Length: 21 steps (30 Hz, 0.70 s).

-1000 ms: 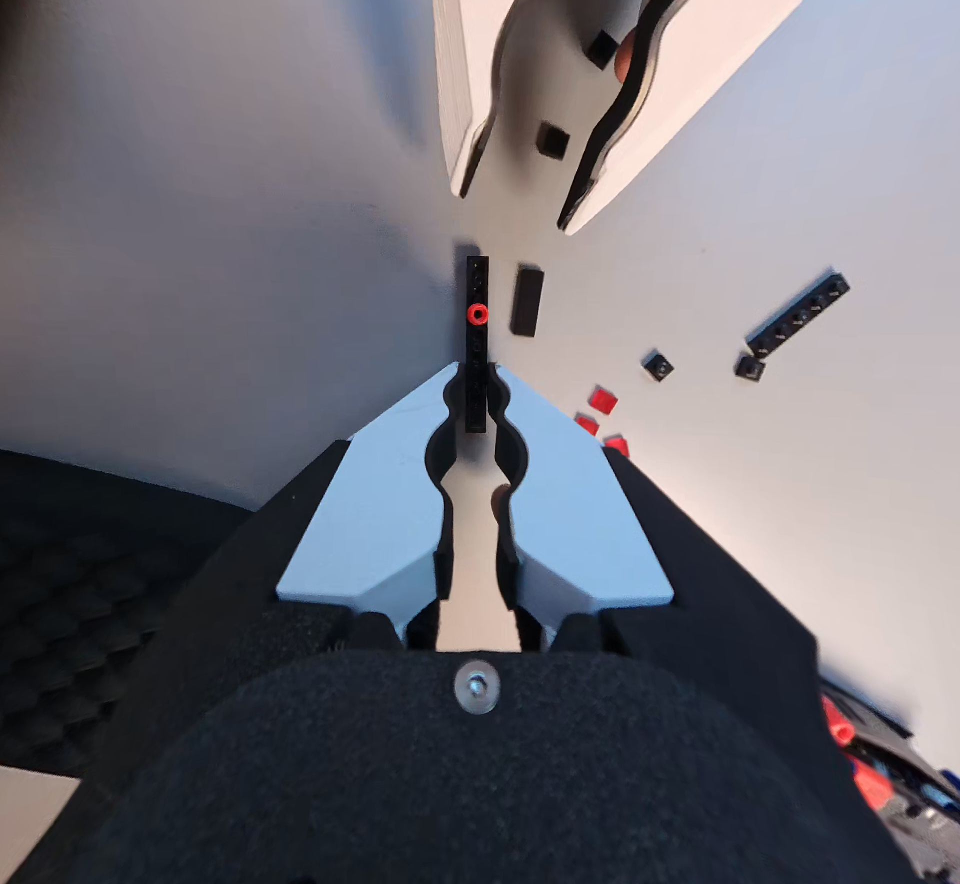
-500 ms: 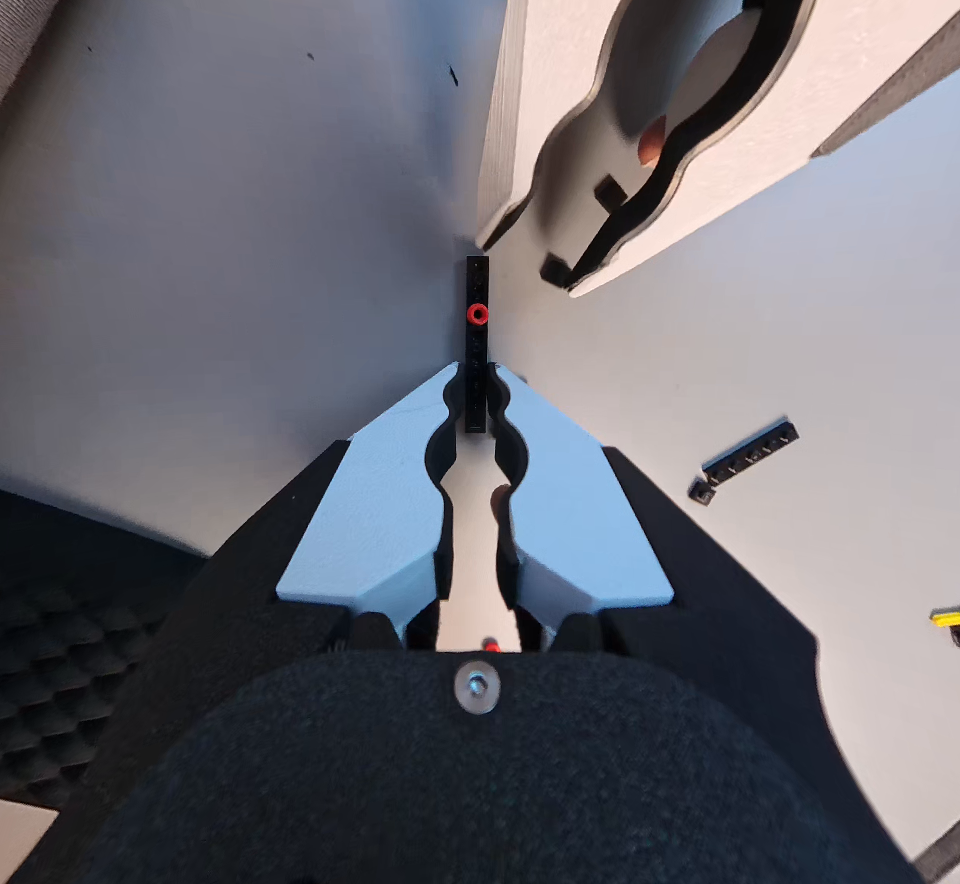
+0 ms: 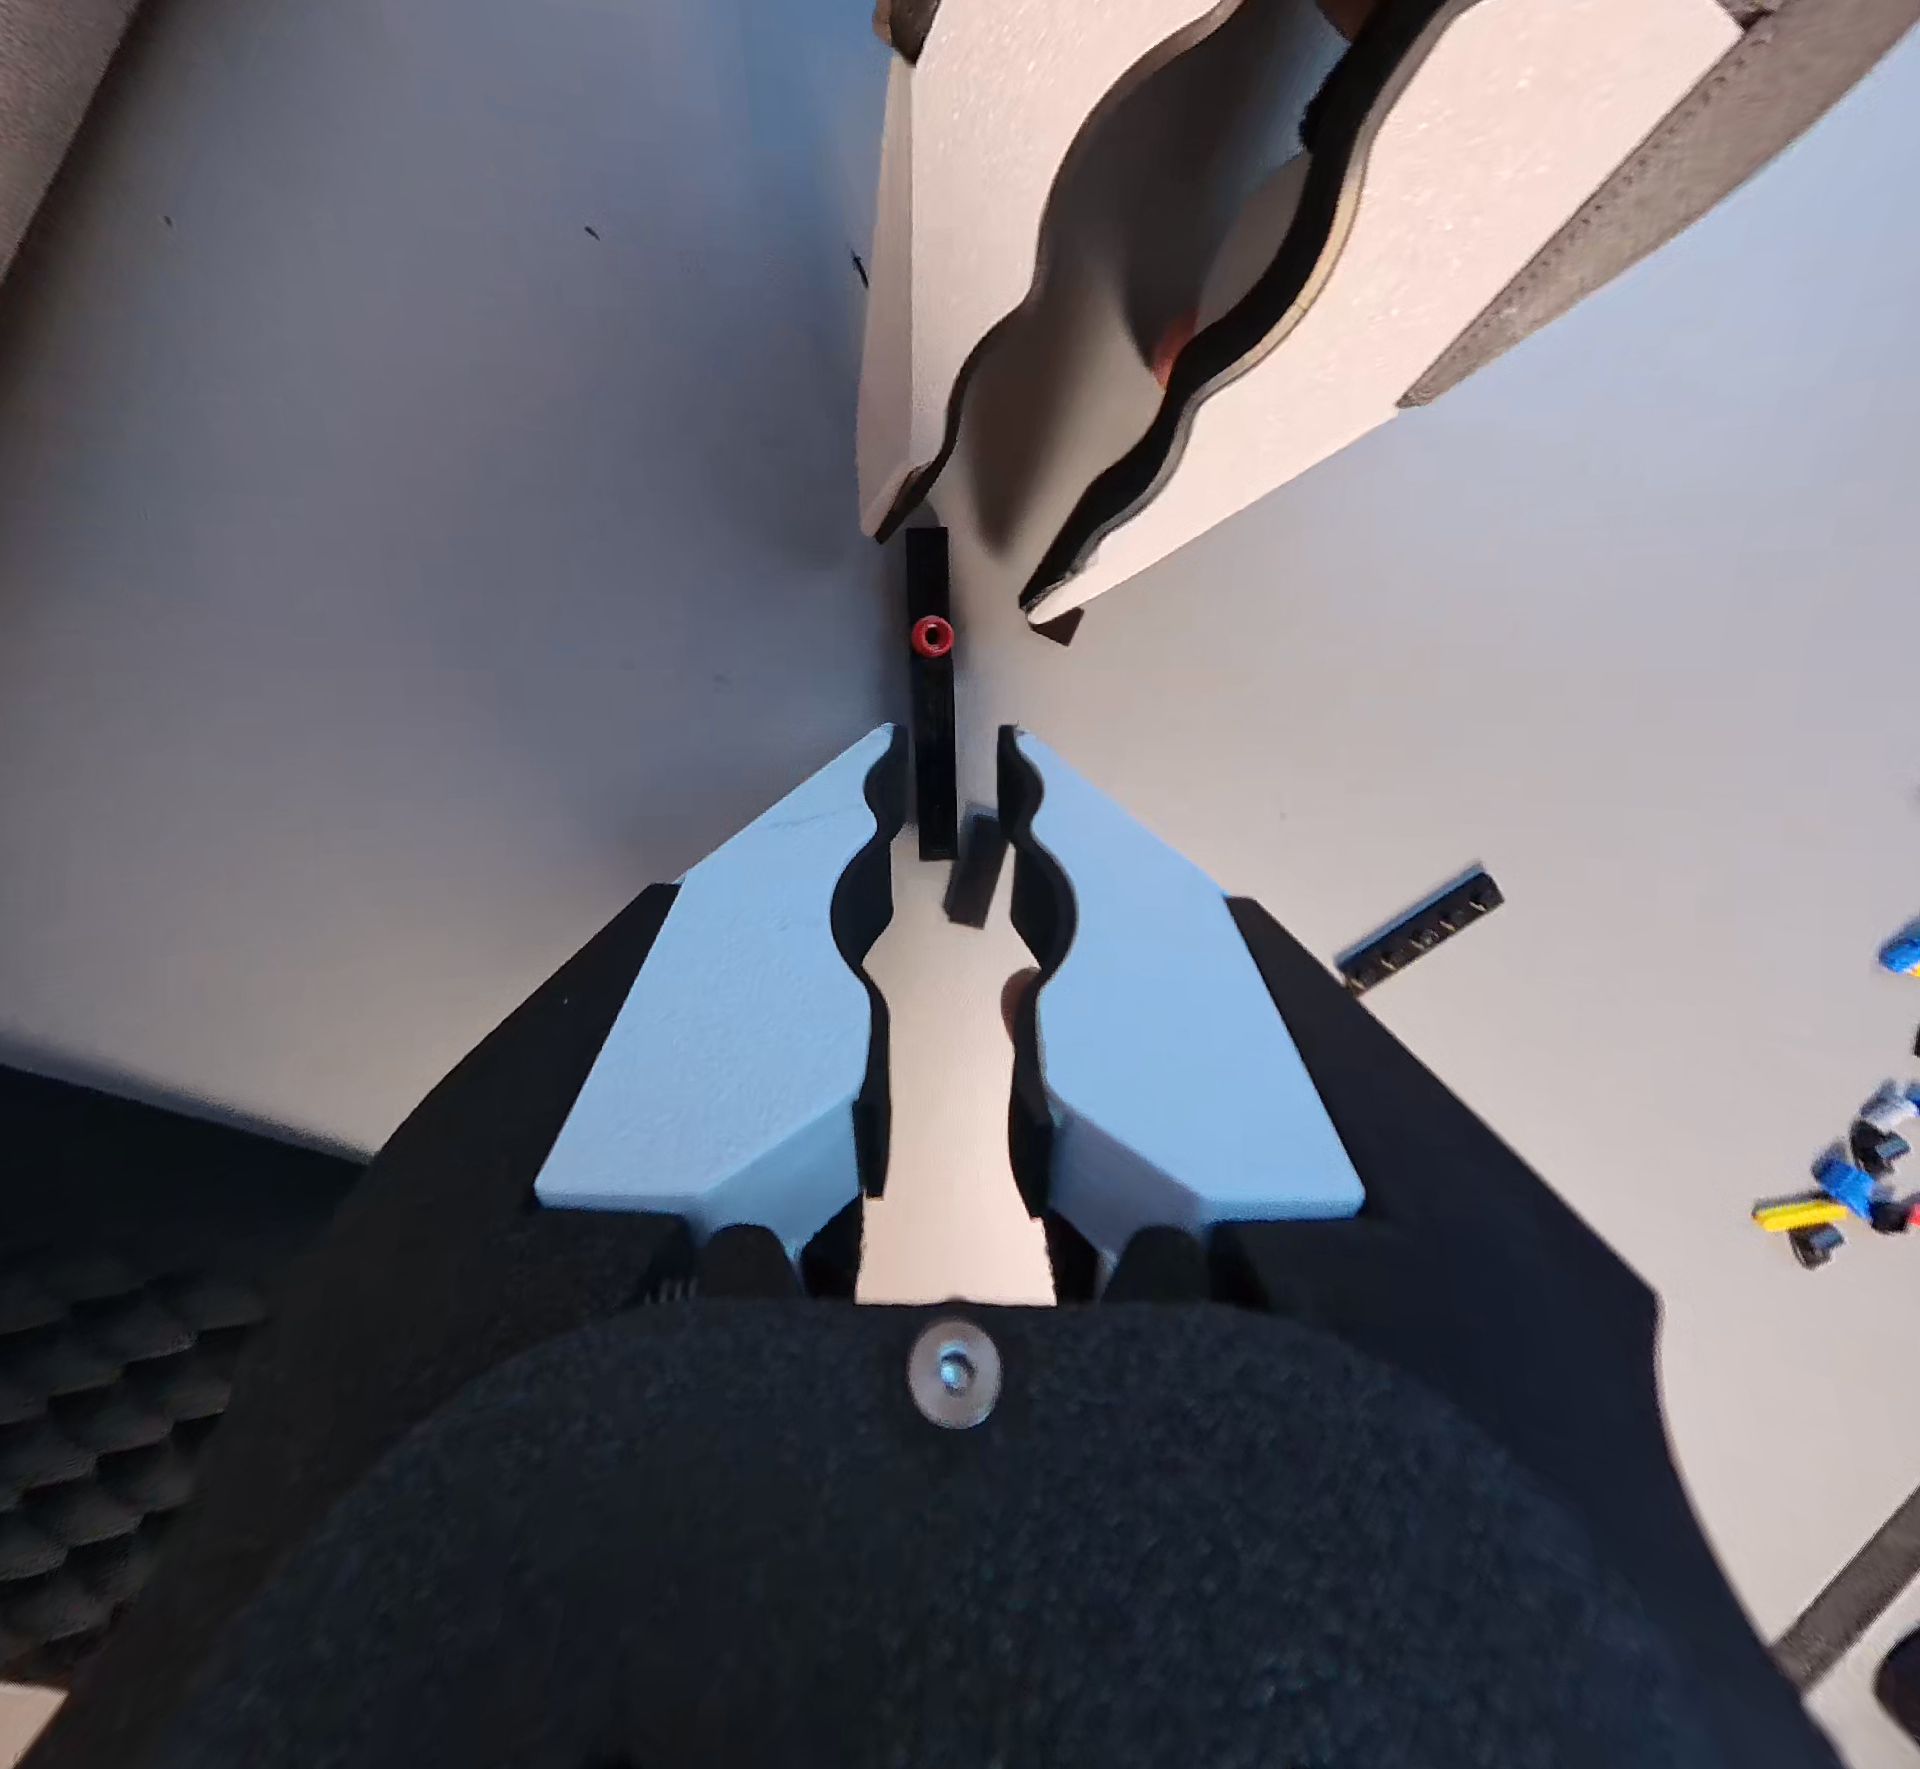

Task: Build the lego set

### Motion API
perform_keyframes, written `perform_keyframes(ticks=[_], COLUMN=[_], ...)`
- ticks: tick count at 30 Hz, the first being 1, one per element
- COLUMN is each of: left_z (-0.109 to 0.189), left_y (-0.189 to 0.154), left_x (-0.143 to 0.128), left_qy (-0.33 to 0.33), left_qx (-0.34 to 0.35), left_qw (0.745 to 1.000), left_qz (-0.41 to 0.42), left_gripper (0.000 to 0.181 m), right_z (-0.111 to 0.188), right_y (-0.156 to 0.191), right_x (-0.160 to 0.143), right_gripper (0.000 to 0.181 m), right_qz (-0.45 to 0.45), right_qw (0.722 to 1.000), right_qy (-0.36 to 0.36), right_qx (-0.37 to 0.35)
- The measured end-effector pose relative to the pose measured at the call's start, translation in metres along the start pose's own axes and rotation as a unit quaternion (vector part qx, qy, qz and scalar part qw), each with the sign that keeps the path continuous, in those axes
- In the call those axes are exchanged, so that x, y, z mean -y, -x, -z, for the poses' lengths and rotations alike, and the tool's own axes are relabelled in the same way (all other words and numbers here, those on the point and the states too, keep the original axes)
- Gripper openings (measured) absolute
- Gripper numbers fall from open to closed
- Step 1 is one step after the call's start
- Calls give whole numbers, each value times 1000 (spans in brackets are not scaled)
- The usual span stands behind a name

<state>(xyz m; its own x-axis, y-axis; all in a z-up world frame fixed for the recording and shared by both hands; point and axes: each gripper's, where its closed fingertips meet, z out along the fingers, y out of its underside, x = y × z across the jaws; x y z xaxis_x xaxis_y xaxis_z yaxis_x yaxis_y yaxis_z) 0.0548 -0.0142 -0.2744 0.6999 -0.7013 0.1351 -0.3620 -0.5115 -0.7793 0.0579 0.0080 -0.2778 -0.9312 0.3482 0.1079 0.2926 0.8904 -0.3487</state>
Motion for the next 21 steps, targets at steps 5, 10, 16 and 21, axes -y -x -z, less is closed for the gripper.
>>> perform_keyframes(ticks=[5, 10, 16, 21], left_z=[9, 30, 33, 26], left_y=[10, 31, 42, 41], left_x=[10, 27, 26, 18], left_qy=[-31, -98, -107, -78], left_qx=[30, 78, 94, 112], left_qw=[999, 992, 990, 990], left_qz=[1, 18, 18, -15], left_gripper=[25, 26, 26, 26], right_z=[18, 32, 33, 22], right_y=[-5, -3, 14, 23], right_x=[8, 8, 1, -10], right_gripper=[17, 22, 23, 28], right_qz=[-81, -196, -310, -374], right_qw=[993, 966, 930, 908], right_qy=[-74, -142, -171, -153], right_qx=[-46, -85, -98, -106])
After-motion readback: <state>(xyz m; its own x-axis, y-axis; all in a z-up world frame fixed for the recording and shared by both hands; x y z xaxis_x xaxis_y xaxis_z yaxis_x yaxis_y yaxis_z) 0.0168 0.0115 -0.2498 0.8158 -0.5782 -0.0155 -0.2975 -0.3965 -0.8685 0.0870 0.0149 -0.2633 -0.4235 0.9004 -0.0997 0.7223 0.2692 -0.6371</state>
